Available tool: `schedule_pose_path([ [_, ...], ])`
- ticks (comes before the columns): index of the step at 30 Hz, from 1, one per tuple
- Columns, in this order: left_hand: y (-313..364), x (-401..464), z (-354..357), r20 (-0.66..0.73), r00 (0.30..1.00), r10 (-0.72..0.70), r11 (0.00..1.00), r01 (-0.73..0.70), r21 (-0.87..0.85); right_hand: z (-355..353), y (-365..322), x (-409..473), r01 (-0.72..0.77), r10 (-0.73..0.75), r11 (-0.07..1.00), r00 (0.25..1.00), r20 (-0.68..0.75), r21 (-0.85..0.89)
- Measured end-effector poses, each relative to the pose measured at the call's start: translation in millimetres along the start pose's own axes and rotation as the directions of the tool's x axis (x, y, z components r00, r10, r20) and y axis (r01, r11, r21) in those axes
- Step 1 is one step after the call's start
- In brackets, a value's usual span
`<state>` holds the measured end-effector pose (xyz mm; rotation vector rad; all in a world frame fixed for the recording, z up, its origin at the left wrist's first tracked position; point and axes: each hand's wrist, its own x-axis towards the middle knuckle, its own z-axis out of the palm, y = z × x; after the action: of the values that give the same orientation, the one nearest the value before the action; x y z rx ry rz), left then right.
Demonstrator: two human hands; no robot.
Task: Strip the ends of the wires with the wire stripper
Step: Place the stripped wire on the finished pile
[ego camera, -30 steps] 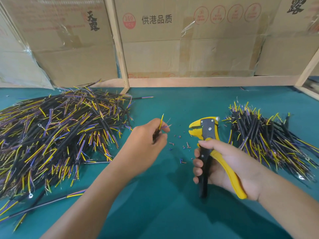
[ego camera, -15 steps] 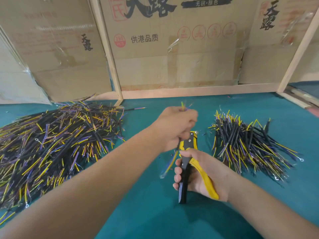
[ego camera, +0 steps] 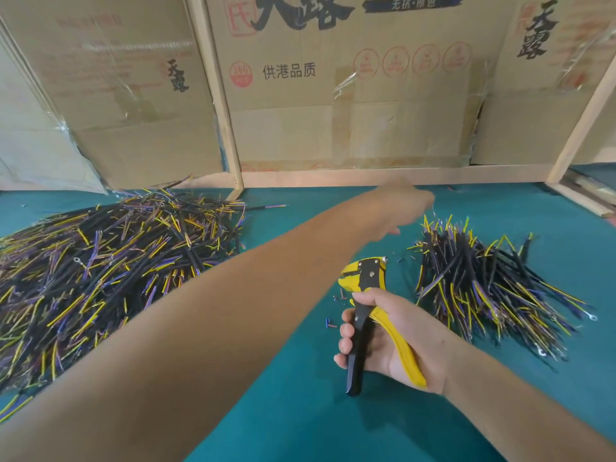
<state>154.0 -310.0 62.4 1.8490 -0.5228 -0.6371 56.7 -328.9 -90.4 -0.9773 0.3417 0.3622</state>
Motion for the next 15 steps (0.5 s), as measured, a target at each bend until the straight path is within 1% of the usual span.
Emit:
schedule_pose_path([
  [1, -1, -5, -12, 0.005, 0.999, 0.047, 0.991, -0.047, 0.124, 4, -2, -2, 0.012, -0.012, 1.0, 1.0, 0.012, 0.008],
  [2, -6, -9, -28, -0.025, 0.995, 0.097, 0.976, -0.09, 0.199, 4, -3, -2, 0.022, -0.022, 1.0, 1.0, 0.012, -0.004],
  [4, -22, -22, -66, -0.059, 0.98, 0.188, 0.963, -0.172, 0.209, 6, -4, -3, 0.011, -0.011, 0.999, 1.0, 0.006, 0.033],
  [5, -33, -30, -85, -0.048, 0.978, 0.2, 0.962, -0.187, 0.201, 9, -5, -5, 0.01, -0.01, 0.999, 1.0, 0.012, 0.05],
  [9, -80, -65, -158, -0.033, 0.962, 0.272, 0.882, -0.235, 0.408, 19, -3, -11, 0.019, -0.021, 0.999, 0.999, 0.039, 0.031],
  [10, -92, -73, -172, -0.028, 0.96, 0.28, 0.865, -0.239, 0.44, 20, -2, -11, 0.024, -0.025, 0.999, 0.999, 0.048, 0.022],
  [12, -111, -89, -195, 0.003, 0.968, 0.252, 0.836, -0.22, 0.503, 24, 1, -12, 0.02, -0.02, 1.0, 0.997, 0.075, 0.0],
  [15, -127, -111, -217, 0.115, 0.985, 0.128, 0.778, -0.172, 0.605, 26, 2, -14, -0.006, 0.007, 1.0, 0.995, 0.104, -0.016],
])
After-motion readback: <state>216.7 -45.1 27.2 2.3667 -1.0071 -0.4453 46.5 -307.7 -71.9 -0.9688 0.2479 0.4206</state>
